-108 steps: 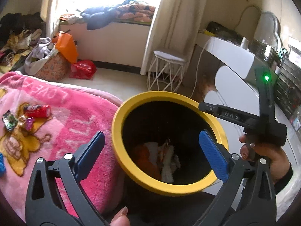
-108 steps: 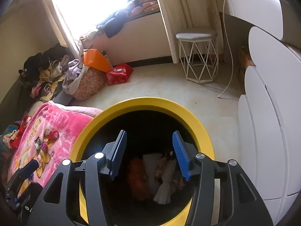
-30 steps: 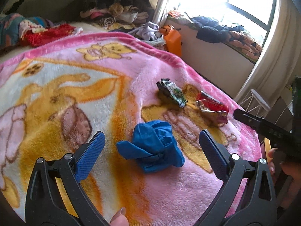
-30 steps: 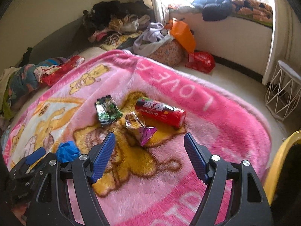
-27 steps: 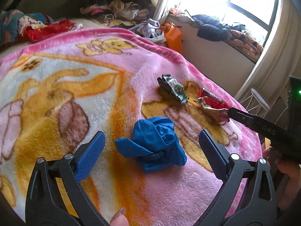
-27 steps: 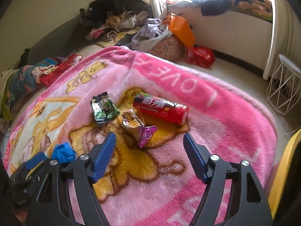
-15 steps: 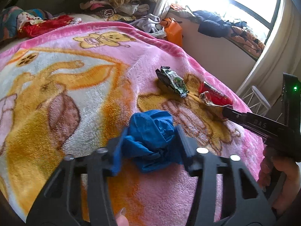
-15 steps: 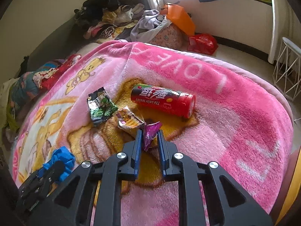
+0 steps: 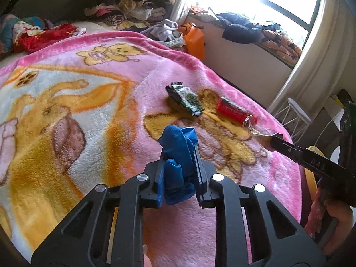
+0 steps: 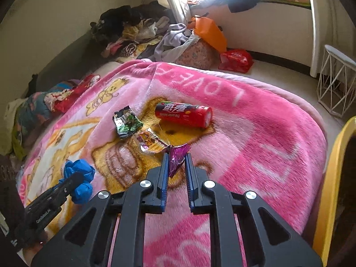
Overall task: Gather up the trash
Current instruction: 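Close the left gripper on the blue cloth while the right grasps the purple wrapper, then carry the blue cloth and purple wrapper in both grippers over the yellow-rimmed bin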
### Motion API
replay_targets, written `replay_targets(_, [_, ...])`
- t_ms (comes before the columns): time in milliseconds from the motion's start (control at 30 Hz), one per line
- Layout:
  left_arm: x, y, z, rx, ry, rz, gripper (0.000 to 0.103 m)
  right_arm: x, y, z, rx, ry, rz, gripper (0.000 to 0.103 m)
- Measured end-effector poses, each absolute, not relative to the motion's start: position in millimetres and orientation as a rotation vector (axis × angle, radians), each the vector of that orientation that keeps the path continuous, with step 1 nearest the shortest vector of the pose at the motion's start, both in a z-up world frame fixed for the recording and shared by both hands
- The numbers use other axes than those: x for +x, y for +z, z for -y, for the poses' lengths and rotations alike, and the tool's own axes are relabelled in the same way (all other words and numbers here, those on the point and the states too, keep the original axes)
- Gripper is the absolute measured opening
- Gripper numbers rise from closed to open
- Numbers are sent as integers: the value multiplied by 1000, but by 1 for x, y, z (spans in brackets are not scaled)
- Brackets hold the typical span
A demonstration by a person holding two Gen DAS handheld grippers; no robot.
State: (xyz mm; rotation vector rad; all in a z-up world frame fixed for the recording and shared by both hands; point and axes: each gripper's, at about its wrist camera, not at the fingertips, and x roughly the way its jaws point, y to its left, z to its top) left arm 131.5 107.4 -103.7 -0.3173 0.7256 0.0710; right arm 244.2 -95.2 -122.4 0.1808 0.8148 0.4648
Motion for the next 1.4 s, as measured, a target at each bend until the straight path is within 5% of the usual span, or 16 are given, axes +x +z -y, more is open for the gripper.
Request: replay_targets(1400, [119,-36,16,-184,-161,-618,15,181,-71,250,302,236,-682,14])
